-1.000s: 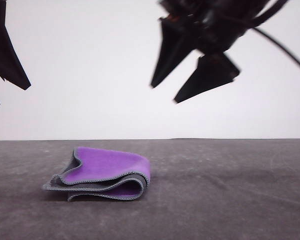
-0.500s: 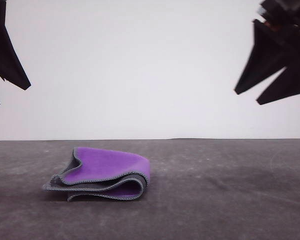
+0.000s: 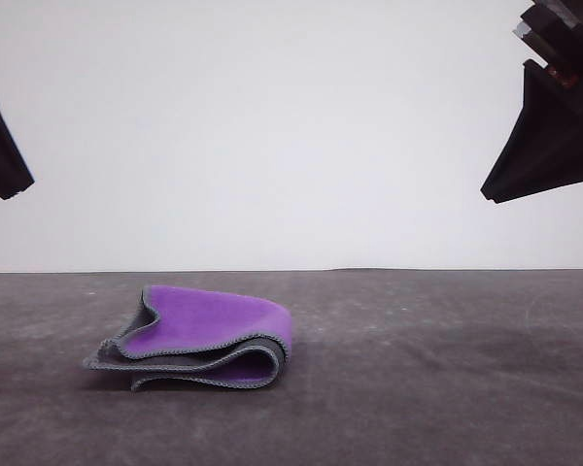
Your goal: Fold clothes
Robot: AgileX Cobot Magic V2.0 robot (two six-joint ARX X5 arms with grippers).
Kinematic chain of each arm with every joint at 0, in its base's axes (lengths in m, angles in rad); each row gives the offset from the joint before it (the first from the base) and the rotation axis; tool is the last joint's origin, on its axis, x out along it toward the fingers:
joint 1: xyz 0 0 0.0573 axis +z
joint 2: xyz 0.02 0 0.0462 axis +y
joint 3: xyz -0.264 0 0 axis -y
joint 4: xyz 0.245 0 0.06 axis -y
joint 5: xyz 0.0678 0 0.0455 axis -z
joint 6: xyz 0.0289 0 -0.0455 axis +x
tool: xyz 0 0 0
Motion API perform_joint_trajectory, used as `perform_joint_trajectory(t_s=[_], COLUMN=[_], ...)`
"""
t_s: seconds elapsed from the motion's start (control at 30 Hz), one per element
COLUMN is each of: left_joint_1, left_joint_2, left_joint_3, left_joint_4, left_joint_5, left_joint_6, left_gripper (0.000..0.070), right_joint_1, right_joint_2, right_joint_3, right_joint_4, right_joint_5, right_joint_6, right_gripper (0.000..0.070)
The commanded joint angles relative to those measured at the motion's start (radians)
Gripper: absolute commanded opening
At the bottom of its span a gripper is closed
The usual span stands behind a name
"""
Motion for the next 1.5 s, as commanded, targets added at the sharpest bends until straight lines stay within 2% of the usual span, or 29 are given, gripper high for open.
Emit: perform_joint_trajectory(t_s=[0.0, 0.37, 0.47, 0.7, 0.83, 0.97, 1.13, 1.33, 1.47], left_joint_1=[-0.005, -0.004, 0.023, 0.189, 0.298, 0.392, 0.456, 0.472, 0.450], left_joint_2=[0.003, -0.001, -0.033, -0.273, -0.430, -0.573, -0.706, -0.829, -0.827], left_joint_3=[0.013, 0.012, -0.012, -0.261, -0.390, -0.478, -0.553, -0.642, -0.673], left_joint_4=[0.004, 0.004, 0.011, 0.291, 0.411, 0.431, 0.431, 0.456, 0.498], left_joint_5=[0.002, 0.002, 0.001, -0.013, -0.106, -0.148, -0.157, -0.165, -0.207], left_joint_6=[0.003, 0.003, 0.019, 0.096, 0.102, 0.113, 0.118, 0.135, 0.138], left_gripper=[0.0000, 0.0000, 0.0000, 0.0000, 0.0000, 0.0000, 0.0000, 0.0000, 0.0000], right_joint_1=[0.005, 0.005, 0.005, 0.005, 0.005, 0.005, 0.005, 0.005, 0.005], right_joint_2=[0.006, 0.006, 0.006, 0.006, 0.006, 0.006, 0.006, 0.006, 0.006], right_joint_3=[0.010, 0.010, 0.010, 0.010, 0.010, 0.010, 0.010, 0.010, 0.010], right_joint_4=[0.011, 0.014, 0.018, 0.024, 0.054, 0.084, 0.127, 0.183, 0.213], right_joint_5=[0.000, 0.000, 0.000, 0.000, 0.000, 0.000, 0.000, 0.000, 0.000], right_joint_6=[0.002, 0.002, 0.002, 0.002, 0.002, 0.002, 0.002, 0.002, 0.002], right_gripper=[0.0010, 0.0010, 0.0010, 0.0010, 0.0010, 0.0010, 0.0010, 0.0010, 0.0010])
